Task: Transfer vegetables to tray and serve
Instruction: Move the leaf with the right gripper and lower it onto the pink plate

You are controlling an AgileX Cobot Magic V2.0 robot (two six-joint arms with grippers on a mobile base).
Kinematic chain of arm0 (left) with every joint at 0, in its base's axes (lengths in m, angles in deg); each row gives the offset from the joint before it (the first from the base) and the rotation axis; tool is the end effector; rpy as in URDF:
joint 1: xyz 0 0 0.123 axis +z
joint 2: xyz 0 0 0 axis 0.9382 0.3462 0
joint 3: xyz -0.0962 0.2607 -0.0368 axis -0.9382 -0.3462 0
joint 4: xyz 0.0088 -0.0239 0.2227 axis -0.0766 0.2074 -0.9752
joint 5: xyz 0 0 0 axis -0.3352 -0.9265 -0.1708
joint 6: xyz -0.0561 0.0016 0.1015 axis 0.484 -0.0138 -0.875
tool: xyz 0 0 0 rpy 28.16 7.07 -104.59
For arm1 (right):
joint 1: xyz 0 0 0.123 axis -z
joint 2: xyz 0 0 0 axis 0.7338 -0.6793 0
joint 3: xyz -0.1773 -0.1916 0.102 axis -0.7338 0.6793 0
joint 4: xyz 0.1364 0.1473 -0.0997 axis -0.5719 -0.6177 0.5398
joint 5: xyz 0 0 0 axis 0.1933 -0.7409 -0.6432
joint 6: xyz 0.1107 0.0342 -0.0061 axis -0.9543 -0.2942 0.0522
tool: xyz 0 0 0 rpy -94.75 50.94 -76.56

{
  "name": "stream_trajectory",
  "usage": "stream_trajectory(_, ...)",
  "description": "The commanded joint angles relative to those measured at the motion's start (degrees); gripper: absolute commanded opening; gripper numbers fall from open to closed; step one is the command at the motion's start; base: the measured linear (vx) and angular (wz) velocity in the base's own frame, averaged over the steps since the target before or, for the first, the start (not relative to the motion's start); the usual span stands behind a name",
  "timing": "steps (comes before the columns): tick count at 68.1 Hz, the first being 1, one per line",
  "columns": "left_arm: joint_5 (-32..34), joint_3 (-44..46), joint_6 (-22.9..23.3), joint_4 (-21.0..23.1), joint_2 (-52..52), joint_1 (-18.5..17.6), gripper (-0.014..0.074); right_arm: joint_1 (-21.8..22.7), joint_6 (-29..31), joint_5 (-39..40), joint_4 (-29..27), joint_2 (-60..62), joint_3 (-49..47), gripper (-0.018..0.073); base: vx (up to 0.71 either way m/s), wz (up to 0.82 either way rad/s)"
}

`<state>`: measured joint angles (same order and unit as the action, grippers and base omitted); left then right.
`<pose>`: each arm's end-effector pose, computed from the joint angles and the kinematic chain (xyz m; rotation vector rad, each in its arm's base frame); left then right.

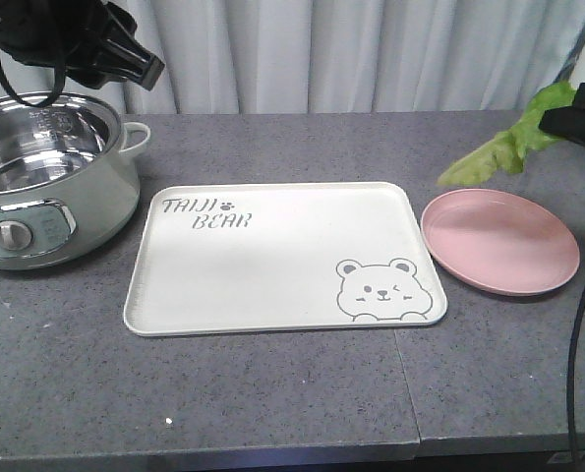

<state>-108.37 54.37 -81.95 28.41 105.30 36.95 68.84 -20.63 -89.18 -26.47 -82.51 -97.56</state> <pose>0.2773 -0.1290 0.4445 0.5716 2.2295 0.1857 0.3603 -0.0524 0.3081 0.1162 2.0240 0.7476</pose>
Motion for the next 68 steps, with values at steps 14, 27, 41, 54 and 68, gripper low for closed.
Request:
stream_trajectory(14,1.18,1.54,0.75,-0.25,-1.94,0.0,0.0376,0.36,-0.07,-3.39,-0.78,-8.19,-3.06,0.0008,0.0,0.0)
stream_trajectory(27,1.18,1.54,0.75,1.24,-1.94,0.0,0.0376,0.36,-0.86,-5.52,3.13,-10.36,-3.06,0.0073,0.0,0.0)
stream_trajectory(41,1.18,1.54,0.75,2.81,-1.94,0.0,0.0376,0.71,-4.58,-5.16,8.16,-10.36,-3.11,0.0291,0.0,0.0)
stream_trajectory(54,1.18,1.54,0.75,3.21,-1.94,0.0,0.0376,0.71,-11.11,-4.41,16.87,-10.36,-4.79,0.0461,0.0,0.0)
stream_trajectory(68,1.18,1.54,0.81,4.12,-1.94,0.0,0.0376,0.71,-24.97,-4.9,33.24,-10.36,-11.08,0.0459,0.0,0.0)
